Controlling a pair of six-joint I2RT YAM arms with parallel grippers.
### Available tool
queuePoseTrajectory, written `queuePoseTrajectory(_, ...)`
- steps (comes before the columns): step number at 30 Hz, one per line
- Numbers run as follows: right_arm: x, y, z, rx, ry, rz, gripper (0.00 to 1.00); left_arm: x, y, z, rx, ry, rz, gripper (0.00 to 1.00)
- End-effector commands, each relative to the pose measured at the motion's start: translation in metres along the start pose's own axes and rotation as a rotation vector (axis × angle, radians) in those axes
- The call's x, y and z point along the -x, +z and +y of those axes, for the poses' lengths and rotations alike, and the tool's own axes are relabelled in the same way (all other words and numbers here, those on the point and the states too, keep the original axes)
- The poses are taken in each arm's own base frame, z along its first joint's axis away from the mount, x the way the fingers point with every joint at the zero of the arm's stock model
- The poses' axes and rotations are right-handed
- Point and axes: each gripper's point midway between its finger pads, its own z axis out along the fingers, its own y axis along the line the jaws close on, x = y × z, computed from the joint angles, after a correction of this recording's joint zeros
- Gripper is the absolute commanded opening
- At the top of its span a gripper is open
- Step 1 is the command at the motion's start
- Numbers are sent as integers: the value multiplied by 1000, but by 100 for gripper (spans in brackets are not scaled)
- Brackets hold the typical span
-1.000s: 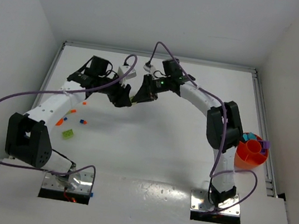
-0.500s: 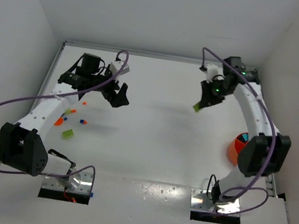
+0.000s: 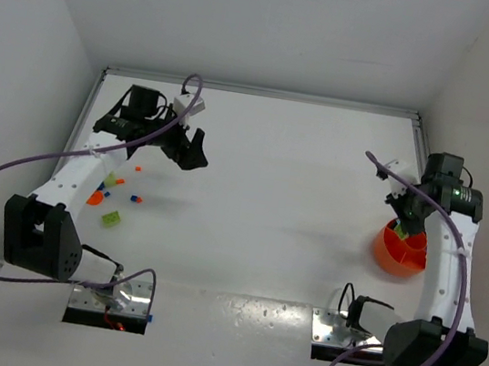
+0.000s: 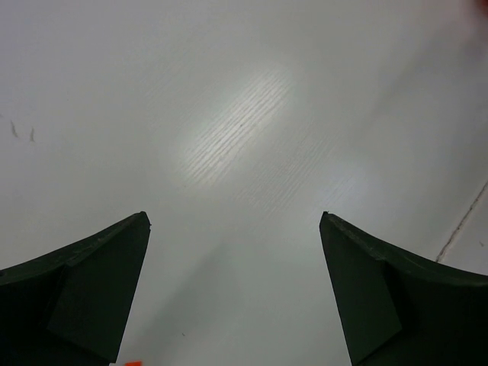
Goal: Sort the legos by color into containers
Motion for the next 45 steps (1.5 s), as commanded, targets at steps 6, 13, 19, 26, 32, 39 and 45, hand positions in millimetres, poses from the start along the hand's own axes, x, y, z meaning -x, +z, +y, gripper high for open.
queuePoseTrajectory(6, -23, 27, 5, 52, 25, 107, 0, 15, -18, 37, 181, -86, -75, 100)
queuePoseTrajectory(13, -20, 49, -2, 81, 73, 168, 0, 12, -17, 49, 180, -110, -76, 100)
queuePoseTrajectory(19, -21, 60, -7, 67, 101, 192, 0, 8, -15, 59, 175, -139, -70, 100)
queuePoseTrajectory(26, -21, 68, -16, 5, 117, 207, 0, 8, -22, 77, 257, -223, -109, 100)
queuePoseTrajectory(32, -25, 76, -7, 21, 114, 219, 4, 7, -29, 88, 316, -220, -100, 100)
queuePoseTrajectory(39, -20, 79, -8, 24, 134, 210, 20, 4, -41, 95, 343, -209, -99, 100)
queuePoseTrajectory(45, -2, 67, -10, 50, 131, 152, 34, -4, -53, 95, 336, -188, -83, 100)
